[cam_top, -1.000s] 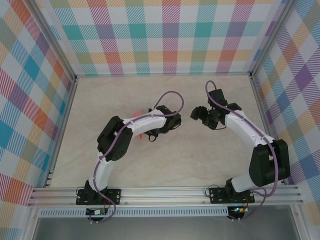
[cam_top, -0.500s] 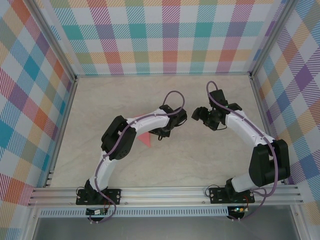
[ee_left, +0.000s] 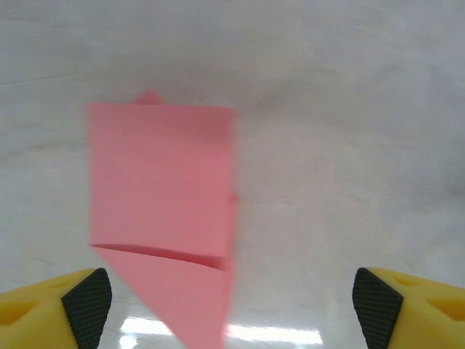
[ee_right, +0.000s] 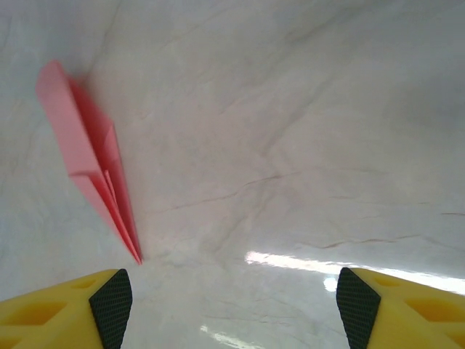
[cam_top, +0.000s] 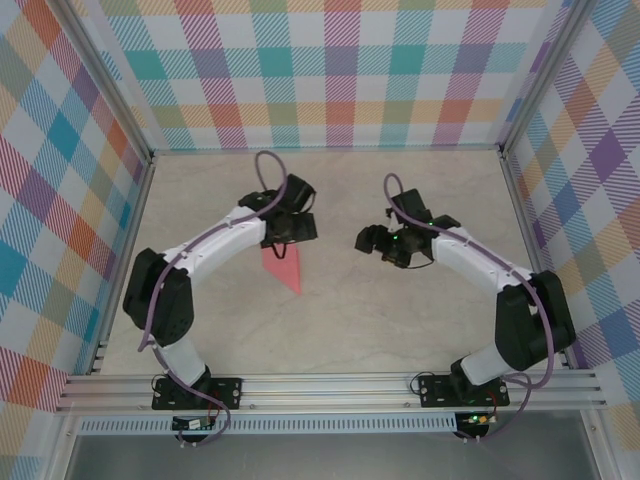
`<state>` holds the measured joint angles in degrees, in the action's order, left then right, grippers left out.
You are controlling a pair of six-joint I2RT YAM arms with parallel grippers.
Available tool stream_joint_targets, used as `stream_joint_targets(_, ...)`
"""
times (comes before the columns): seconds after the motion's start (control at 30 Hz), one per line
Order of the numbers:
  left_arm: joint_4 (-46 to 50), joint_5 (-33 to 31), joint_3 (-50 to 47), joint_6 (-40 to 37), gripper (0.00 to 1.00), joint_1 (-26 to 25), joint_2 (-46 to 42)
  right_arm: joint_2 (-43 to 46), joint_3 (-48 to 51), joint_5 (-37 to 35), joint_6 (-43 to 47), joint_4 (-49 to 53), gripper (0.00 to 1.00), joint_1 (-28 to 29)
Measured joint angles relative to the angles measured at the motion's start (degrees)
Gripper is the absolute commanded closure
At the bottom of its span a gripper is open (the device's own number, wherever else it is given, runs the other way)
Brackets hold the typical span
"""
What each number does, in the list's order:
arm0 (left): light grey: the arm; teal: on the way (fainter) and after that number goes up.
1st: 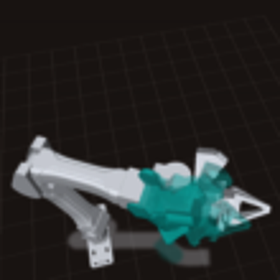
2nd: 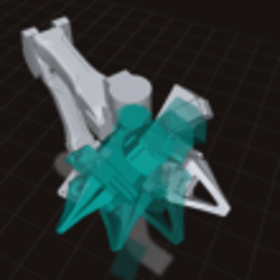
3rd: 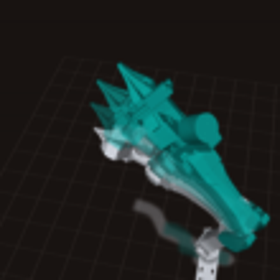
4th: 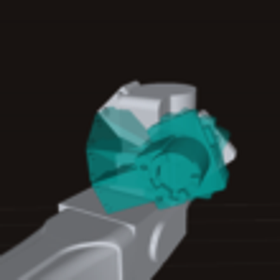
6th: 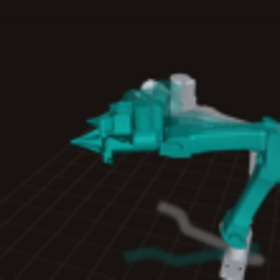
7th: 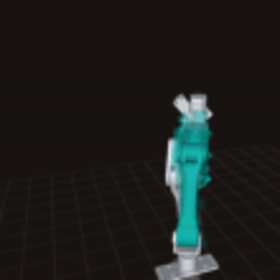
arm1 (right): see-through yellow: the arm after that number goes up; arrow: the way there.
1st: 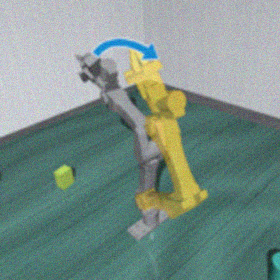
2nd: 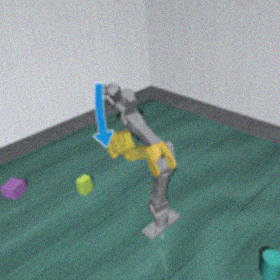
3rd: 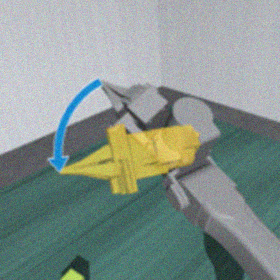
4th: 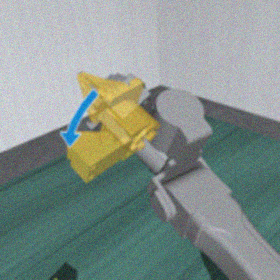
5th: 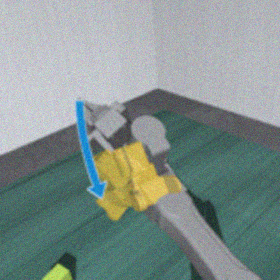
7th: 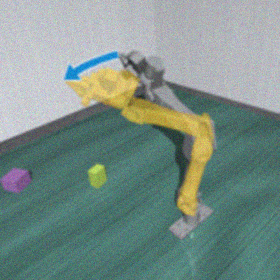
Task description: Fold a paper plane with a square sheet of paper (pick it up from the middle)
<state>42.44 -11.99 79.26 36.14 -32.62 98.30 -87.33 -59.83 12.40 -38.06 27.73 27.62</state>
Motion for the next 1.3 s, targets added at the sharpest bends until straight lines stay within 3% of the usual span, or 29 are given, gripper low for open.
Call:
stream_joint_targets(0.1, -0.87, -0.02, -7.39, 0.66, 0.06, 6.19, -2.01, -5.27, -3.08, 0.90, -0.02, -1.62, 0.23, 6.32)
stream_joint_targets(0.23, -0.85, 0.02, -15.47, 0.96, 0.01, 10.64, -5.90, -12.33, -9.16, 2.27, -0.07, -2.82, 0.24, 13.33)
stream_joint_targets(0.43, -1.05, 0.57, -22.47, 2.03, 0.00, 17.84, -16.50, -23.28, -20.17, 4.24, -0.26, -3.93, 0.29, 19.93)
stream_joint_targets(0.63, -2.08, 1.84, -27.69, 3.06, 0.00, 22.03, -23.50, -31.45, -27.98, 5.44, -0.44, -2.97, 0.34, 21.27)
stream_joint_targets(0.93, -2.45, 5.66, -29.81, 3.50, 0.00, 22.73, -25.09, -38.82, -35.36, 2.78, 1.18, 2.71, 0.36, 21.24)
stream_joint_targets(1.13, -3.19, 8.92, -30.25, 3.48, 0.00, 22.77, -25.22, -38.88, -34.77, 1.77, 7.74, 4.70, 0.38, 21.24)
stream_joint_targets(1.3, -5.35, 12.44, -31.58, 3.48, 0.00, 22.80, -25.99, -33.22, -26.43, 1.57, 16.79, 5.27, 0.39, 20.76)
